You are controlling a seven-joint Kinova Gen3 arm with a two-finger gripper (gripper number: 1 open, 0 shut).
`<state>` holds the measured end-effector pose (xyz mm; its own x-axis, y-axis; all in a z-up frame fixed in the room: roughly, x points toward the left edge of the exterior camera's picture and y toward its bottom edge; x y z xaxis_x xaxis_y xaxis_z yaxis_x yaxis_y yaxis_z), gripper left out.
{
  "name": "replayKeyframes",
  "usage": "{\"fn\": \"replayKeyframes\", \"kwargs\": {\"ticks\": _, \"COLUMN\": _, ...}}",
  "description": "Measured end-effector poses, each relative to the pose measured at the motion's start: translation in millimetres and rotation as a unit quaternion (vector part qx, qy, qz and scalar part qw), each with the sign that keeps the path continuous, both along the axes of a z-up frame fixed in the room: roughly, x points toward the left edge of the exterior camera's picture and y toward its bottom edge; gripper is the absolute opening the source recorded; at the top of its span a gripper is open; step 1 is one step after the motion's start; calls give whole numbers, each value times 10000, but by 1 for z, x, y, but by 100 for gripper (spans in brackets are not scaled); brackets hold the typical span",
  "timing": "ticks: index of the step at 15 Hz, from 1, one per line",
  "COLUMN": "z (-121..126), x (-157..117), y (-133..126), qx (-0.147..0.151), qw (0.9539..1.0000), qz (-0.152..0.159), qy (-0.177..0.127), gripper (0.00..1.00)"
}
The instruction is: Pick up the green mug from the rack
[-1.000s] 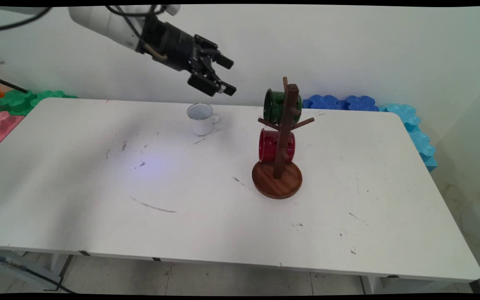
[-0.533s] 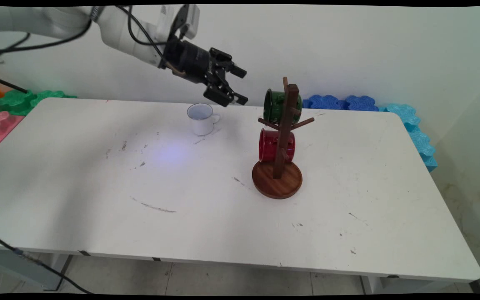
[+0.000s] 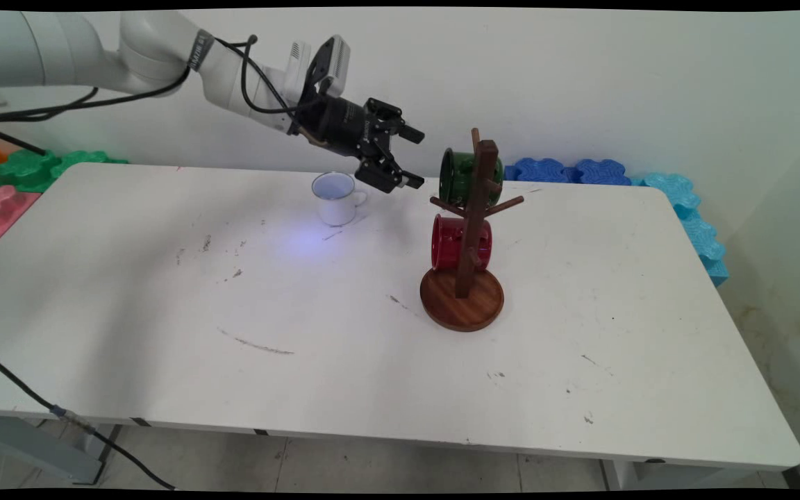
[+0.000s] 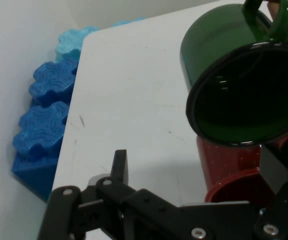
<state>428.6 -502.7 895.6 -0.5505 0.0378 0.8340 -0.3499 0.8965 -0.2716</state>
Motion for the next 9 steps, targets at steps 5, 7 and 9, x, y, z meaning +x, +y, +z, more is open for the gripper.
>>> {"fn": "replayKeyframes", "kwargs": {"ticks": 5, "z": -6, "x": -1, "y": -8, "qx": -99, "qw": 9998, "qz": -70, "qy": 134, "gripper": 100}}
{"fn": "replayKeyframes", "kwargs": {"ticks": 7, "z": -7, "x": -2, "y": -10, "qx": -133, "qw": 9997, "qz": -108, "qy": 180, "gripper": 100}}
{"fn": "replayKeyframes", "kwargs": {"ticks": 9, "z": -7, "x": -3, "y": -11, "qx": -173, "qw": 9995, "qz": -158, "qy": 213, "gripper": 100}}
